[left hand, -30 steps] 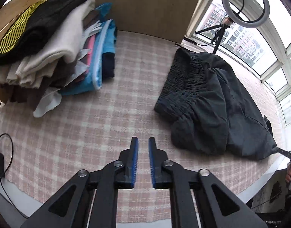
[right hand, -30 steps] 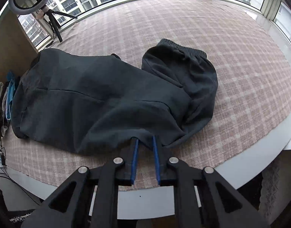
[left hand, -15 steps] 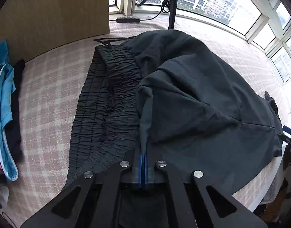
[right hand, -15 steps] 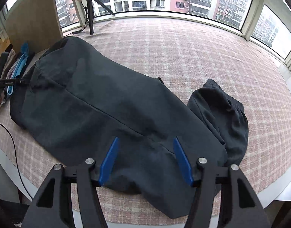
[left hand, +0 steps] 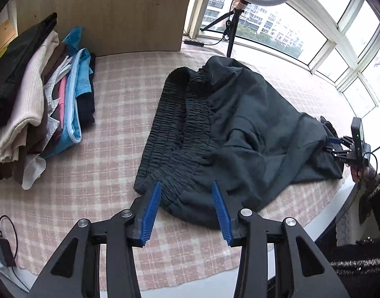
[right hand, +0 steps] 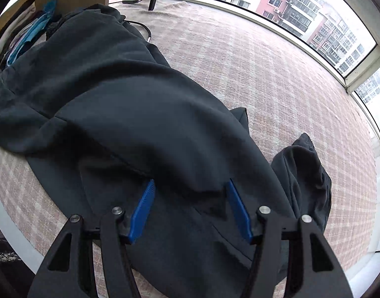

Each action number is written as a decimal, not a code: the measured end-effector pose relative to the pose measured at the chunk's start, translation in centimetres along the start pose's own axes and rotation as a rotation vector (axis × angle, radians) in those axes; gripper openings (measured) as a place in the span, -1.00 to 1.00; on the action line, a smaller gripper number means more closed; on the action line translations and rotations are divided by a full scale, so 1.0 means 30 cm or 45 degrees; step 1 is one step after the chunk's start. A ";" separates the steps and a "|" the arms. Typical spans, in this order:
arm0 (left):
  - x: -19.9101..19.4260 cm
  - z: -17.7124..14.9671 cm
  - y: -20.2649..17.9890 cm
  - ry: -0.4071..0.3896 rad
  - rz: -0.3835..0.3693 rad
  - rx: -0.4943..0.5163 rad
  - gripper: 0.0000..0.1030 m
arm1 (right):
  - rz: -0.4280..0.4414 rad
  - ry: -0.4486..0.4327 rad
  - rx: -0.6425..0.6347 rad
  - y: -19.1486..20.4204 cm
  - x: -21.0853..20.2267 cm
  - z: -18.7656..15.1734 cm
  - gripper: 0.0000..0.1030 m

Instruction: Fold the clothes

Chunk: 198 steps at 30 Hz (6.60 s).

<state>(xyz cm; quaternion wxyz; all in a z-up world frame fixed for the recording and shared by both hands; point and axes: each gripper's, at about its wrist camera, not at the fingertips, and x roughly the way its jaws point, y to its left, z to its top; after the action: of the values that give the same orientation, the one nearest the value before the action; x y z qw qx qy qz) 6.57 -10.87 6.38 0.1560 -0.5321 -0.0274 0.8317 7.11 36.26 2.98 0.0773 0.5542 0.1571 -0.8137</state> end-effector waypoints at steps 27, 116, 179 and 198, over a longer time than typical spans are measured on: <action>0.066 0.182 0.105 0.049 -0.132 -0.033 -0.18 | 0.066 -0.138 -0.201 0.037 -0.086 0.052 0.16; -0.203 -0.118 0.417 0.213 0.322 -0.233 -0.85 | 0.503 -0.023 -0.230 0.177 -0.434 0.073 -0.14; -0.044 0.100 0.260 0.093 0.468 -0.639 -0.35 | -0.026 -0.095 0.528 -1.101 0.213 0.443 -0.92; 0.316 0.343 0.300 0.227 0.262 -0.282 -0.62 | 0.009 0.019 0.583 -1.103 0.315 0.529 -0.02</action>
<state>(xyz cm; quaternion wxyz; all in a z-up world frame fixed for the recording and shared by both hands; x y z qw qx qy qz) -8.35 -15.43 0.61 0.0121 -0.6177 -0.0503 0.7847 -20.27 62.34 5.18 -0.0490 0.5638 -0.0331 -0.8238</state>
